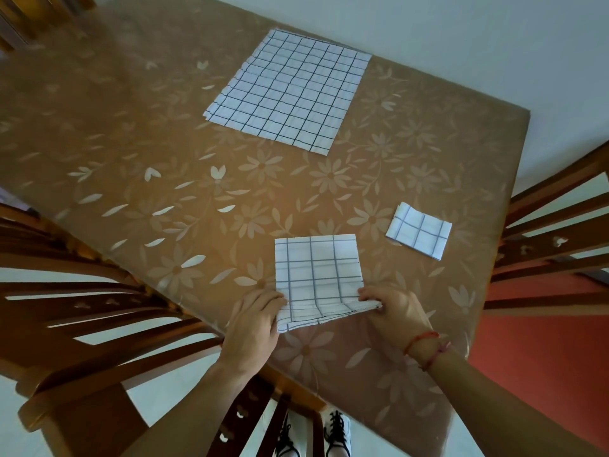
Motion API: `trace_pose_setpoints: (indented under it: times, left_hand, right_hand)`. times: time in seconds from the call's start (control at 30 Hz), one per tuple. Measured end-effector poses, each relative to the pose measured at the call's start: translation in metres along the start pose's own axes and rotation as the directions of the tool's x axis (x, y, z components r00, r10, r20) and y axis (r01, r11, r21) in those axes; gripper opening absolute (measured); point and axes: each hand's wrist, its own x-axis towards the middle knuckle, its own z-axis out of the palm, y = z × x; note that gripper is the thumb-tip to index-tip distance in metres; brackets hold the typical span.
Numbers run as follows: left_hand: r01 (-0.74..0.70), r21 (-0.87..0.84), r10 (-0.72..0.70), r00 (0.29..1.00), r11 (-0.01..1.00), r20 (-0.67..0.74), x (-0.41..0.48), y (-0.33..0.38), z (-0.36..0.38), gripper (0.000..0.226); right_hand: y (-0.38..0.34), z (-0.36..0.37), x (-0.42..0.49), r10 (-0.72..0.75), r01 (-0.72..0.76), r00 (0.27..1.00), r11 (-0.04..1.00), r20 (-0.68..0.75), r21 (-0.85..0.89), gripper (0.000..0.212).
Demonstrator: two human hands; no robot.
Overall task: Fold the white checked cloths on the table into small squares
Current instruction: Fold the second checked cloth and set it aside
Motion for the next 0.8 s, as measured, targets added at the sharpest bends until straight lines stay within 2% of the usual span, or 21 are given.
trace_pose_setpoints:
  times: [0.07,0.13,0.2,0.3,0.43,0.6,0.8]
  left_hand:
    - [0.06,-0.007,-0.06,0.998,0.998,-0.018,0.003,-0.002,0.004,0.034]
    - [0.14,-0.089,-0.144,0.989,0.986,-0.038,0.009,0.0,0.004,0.022]
    - [0.184,-0.157,-0.198,0.977,0.97,-0.078,0.016,0.002,0.002,0.012]
    - [0.26,-0.184,-0.279,0.956,0.948,-0.085,0.025,0.004,0.001,0.011]
    - [0.293,-0.156,-0.309,0.946,0.943,-0.095,0.032,0.001,0.005,0.015]
    - [0.3,-0.058,-0.304,0.95,0.952,-0.075,0.039,-0.005,0.008,0.034]
    - [0.178,0.171,-0.172,0.984,0.969,-0.05,0.044,-0.015,0.011,0.046]
  right_hand:
    - [-0.039,-0.023,0.004,-0.041,0.041,0.999,0.999,-0.032,-0.001,0.021]
    - [-0.043,-0.027,0.008,-0.044,0.044,0.996,0.999,-0.075,0.003,0.01]
    - [-0.04,-0.023,0.014,0.04,-0.038,0.996,0.999,-0.079,0.026,0.025]
    - [-0.044,-0.022,0.03,0.067,-0.065,0.995,0.997,-0.07,0.032,0.024]
    - [-0.044,-0.017,0.047,0.12,-0.119,0.992,0.992,-0.034,0.035,0.021]
    - [-0.045,-0.014,0.062,0.12,-0.12,0.993,0.993,-0.004,-0.02,0.016]
    - [-0.047,-0.01,0.068,0.167,-0.168,0.986,0.983,-0.015,-0.07,0.024]
